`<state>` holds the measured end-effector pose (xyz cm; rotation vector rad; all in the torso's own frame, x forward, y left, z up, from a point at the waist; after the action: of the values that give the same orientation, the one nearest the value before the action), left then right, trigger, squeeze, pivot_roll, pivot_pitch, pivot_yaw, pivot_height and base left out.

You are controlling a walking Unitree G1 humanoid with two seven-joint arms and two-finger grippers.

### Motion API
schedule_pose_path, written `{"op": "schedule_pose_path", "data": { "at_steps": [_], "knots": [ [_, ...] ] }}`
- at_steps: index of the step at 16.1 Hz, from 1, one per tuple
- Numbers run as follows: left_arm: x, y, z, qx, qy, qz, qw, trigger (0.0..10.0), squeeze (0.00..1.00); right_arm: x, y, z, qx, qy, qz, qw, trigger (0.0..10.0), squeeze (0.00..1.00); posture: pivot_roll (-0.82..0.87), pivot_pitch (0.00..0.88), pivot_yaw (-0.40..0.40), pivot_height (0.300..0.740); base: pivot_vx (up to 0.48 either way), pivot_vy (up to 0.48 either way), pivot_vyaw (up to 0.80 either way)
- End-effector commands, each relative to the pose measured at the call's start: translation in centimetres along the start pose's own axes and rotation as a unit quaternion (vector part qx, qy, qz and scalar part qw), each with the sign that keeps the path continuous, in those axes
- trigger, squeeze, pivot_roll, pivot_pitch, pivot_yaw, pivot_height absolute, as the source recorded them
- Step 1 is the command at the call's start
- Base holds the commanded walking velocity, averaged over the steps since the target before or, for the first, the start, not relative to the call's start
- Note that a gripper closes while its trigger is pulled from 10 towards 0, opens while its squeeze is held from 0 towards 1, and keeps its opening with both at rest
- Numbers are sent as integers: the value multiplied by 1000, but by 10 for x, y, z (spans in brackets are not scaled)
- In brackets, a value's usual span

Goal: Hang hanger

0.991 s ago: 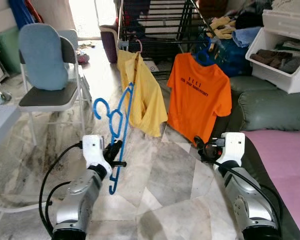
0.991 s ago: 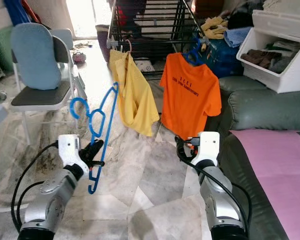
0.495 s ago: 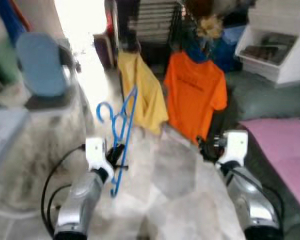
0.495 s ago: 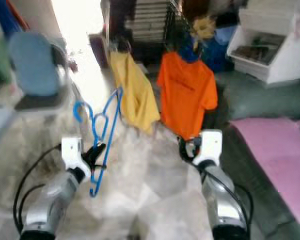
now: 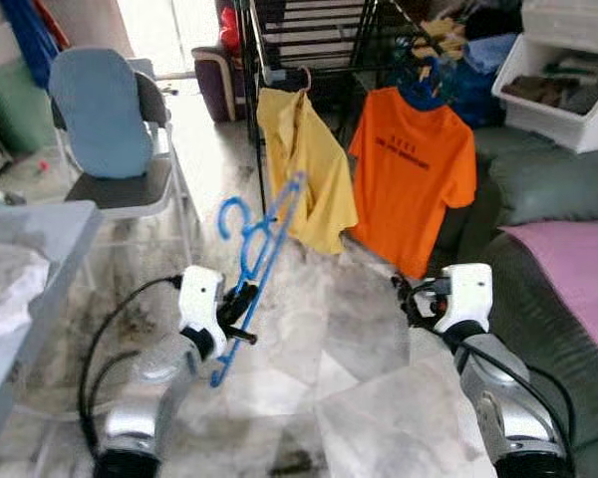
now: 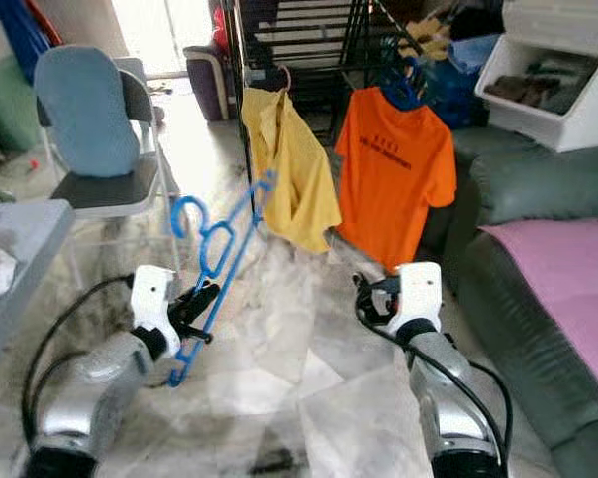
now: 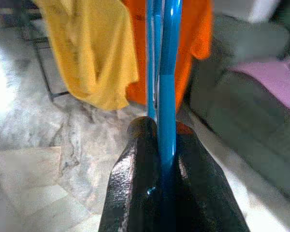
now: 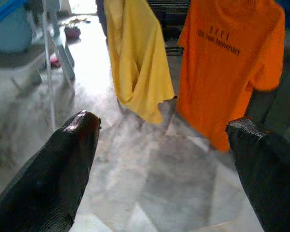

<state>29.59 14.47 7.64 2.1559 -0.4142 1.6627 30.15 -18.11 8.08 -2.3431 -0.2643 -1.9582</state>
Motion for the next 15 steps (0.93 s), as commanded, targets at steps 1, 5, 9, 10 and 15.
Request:
{"op": "schedule_pose_path", "data": {
  "at_steps": [1, 5, 9, 10, 15],
  "knots": [
    [9, -4, 4, -16, -1, 37, 999, 10000, 0, 9, -5, 3, 36, 14, -38, 999, 10000, 0, -94, 0, 7, 740, 0, 0, 0],
    [-1, 0, 4, -152, -95, 165, 970, 10000, 0, 22, -1, -13, 225, -3, -211, 951, 10000, 0, -108, 0, 17, 740, 0, 0, 0],
    [-1, 12, 5, -263, -108, 267, 921, 10000, 0, 39, 7, -28, 361, -28, -334, 870, 10000, 0, -124, 0, 31, 740, 0, 0, 0],
    [0, 14, 4, -284, -106, 287, 909, 10000, 0, 40, 9, -30, 383, -39, -347, 856, 10000, 0, -124, 0, 33, 740, 0, 0, 0],
    [1, 26, -1, -353, -87, 322, 874, 10000, 0, 42, 6, -27, 442, -55, -397, 803, 10000, 0, -124, 0, 41, 740, 0, 0, 0]
  ]
}}
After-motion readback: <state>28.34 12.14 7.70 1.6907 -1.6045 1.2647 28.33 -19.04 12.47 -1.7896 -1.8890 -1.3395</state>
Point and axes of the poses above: a point about 5 cm out from each wrist's last joint towards the gripper, its own z axis pointing out of the wrist towards the gripper, its own x axis along the axis of the wrist's last joint, y = z × x, the point moved 1 cm from there along z, pointing out of the wrist towards the gripper, and after that the axes turned 1 degree about -z, right-handed, at the moved point
